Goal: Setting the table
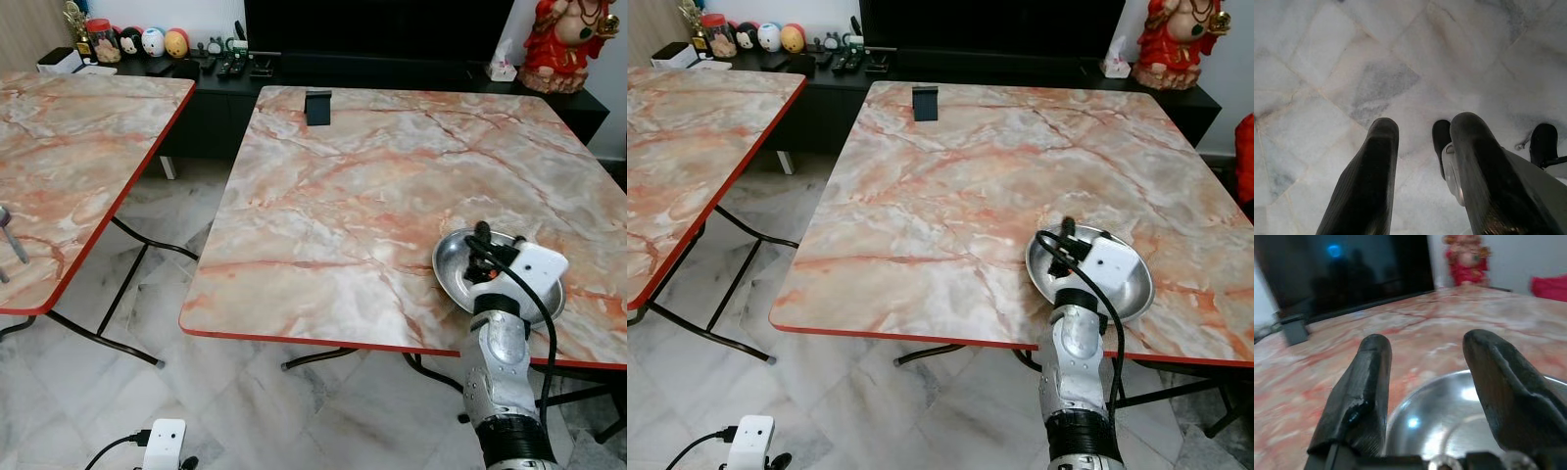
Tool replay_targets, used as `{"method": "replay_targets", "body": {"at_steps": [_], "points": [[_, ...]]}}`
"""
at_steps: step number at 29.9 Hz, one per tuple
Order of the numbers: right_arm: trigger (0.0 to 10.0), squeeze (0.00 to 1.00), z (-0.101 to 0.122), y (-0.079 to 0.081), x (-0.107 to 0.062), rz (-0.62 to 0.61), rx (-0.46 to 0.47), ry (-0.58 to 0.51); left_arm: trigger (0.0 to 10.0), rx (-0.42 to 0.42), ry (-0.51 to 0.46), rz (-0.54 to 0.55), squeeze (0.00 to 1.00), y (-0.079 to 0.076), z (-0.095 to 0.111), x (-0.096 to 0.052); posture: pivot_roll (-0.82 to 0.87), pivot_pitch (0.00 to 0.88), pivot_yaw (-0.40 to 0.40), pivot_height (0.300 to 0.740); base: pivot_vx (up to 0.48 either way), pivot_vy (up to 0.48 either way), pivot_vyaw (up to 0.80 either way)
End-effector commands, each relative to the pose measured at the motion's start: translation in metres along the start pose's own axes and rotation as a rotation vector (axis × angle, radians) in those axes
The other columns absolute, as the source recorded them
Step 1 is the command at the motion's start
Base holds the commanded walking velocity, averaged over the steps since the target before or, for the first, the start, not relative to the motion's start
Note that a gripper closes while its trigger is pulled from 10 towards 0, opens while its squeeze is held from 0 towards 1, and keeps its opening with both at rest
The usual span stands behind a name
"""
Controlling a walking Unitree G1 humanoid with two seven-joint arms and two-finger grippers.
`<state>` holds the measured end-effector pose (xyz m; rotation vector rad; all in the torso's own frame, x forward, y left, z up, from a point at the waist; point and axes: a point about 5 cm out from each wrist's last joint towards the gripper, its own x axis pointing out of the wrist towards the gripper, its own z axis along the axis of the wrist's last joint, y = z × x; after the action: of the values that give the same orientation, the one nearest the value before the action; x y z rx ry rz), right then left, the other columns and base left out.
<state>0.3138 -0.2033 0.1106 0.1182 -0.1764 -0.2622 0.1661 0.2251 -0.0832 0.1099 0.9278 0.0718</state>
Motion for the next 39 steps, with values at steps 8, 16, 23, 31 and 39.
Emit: {"method": "replay_targets", "body": {"at_steps": [8, 16, 23, 31, 39], "points": [[10.0, 0.00, -0.001, 0.014, 0.003, 0.203, -0.119, 0.003, 10.0, -0.005, -0.006, 0.007, 0.00, 0.004, -0.002, -0.001, -0.05, 0.000, -0.040, 0.740, 0.000, 0.000, 0.00], [10.0, 0.00, -0.006, 0.029, -0.003, 0.243, -0.095, 0.005, 10.0, -0.008, -0.007, 0.003, 0.00, 0.006, -0.003, -0.002, -0.05, 0.000, -0.034, 0.740, 0.000, 0.000, 0.00], [10.0, 0.00, -0.006, 0.031, -0.004, 0.205, -0.080, -0.001, 10.0, 0.002, -0.005, -0.001, 0.00, 0.008, -0.004, -0.002, -0.04, 0.000, -0.036, 0.740, 0.000, 0.000, 0.00], [10.0, 0.00, -0.003, 0.038, 0.001, 0.206, -0.051, -0.008, 10.0, 0.001, 0.027, -0.005, 0.00, 0.007, -0.011, -0.004, -0.03, 0.000, -0.045, 0.740, 0.000, 0.119, 0.00], [10.0, 0.00, -0.005, 0.046, -0.002, 0.219, -0.037, -0.005, 10.0, 0.008, 0.065, -0.009, 0.00, 0.004, -0.026, -0.008, -0.03, 0.000, -0.040, 0.740, 0.000, 0.344, 0.00]]}}
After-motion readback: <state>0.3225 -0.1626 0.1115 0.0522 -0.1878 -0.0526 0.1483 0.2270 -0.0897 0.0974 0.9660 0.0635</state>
